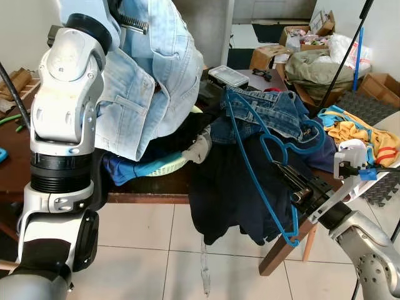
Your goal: Hang hanger
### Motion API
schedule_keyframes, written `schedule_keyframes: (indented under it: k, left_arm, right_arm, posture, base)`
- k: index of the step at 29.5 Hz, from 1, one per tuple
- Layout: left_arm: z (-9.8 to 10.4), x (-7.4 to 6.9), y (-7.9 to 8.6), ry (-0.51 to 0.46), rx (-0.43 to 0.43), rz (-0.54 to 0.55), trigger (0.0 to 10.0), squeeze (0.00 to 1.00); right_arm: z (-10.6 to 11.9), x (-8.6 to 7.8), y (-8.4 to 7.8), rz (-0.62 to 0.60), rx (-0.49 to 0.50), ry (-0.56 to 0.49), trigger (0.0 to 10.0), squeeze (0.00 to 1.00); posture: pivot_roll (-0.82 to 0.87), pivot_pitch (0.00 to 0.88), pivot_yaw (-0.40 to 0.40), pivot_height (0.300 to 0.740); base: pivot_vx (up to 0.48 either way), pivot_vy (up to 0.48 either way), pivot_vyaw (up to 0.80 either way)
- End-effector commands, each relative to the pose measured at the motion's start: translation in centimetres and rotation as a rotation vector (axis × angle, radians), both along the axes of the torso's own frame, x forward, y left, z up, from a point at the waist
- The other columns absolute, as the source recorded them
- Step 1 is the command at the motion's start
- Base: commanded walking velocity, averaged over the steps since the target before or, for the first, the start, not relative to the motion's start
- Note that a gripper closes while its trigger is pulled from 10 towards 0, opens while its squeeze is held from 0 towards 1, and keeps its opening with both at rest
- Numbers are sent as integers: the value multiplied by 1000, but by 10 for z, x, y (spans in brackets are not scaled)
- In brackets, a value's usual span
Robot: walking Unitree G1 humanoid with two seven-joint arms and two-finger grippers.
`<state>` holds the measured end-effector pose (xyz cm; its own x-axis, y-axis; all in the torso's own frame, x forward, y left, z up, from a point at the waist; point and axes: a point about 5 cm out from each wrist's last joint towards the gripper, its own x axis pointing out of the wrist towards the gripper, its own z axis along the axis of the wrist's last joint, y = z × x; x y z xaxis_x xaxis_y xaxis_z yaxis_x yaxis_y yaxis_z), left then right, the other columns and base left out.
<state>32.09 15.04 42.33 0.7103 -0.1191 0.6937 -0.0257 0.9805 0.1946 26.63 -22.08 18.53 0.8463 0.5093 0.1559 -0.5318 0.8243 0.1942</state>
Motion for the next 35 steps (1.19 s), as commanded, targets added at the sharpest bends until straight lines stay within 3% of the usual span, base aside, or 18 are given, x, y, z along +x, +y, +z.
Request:
schedule_keyframes:
  k: [1, 9, 27, 31, 34, 35]
  left_arm:
    - [2, -4, -5, -35, 1, -16, 10000, 0]
    - [-7, 0, -14, 4, -5, -66, 10000, 0]
    - [-18, 5, -34, 51, -45, -198, 10000, 0]
    - [-28, 9, -38, 100, -70, -237, 10000, 0]
    - [-61, 27, -43, 272, -163, -319, 10000, 0]
    - [-61, 27, -43, 272, -163, -319, 10000, 0]
  right_arm:
    - [3, -1, 0, 1, 12, -9, 10000, 0]
    - [3, 3, -1, -40, 13, 13, 10000, 0]
    - [6, 7, -3, -77, 43, 6, 10000, 0]
    - [8, 8, -3, -85, 43, -5, 10000, 0]
    - [9, 7, -1, -80, 39, -12, 10000, 0]
    - [9, 7, -1, -80, 39, -12, 10000, 0]
  posture:
    - [-11, 101, 23, 740]
    - [-16, 97, 23, 740]
    - [-22, 85, 21, 740]
    - [-24, 87, 21, 740]
    - [-30, 91, 22, 740]
    - [-30, 91, 22, 740]
  base:
    - [-322, 0, 0]
    - [-318, 0, 0]
    - [-274, 0, -800]
    - [0, 0, 0]
    - [0, 0, 0]
    - [0, 0, 0]
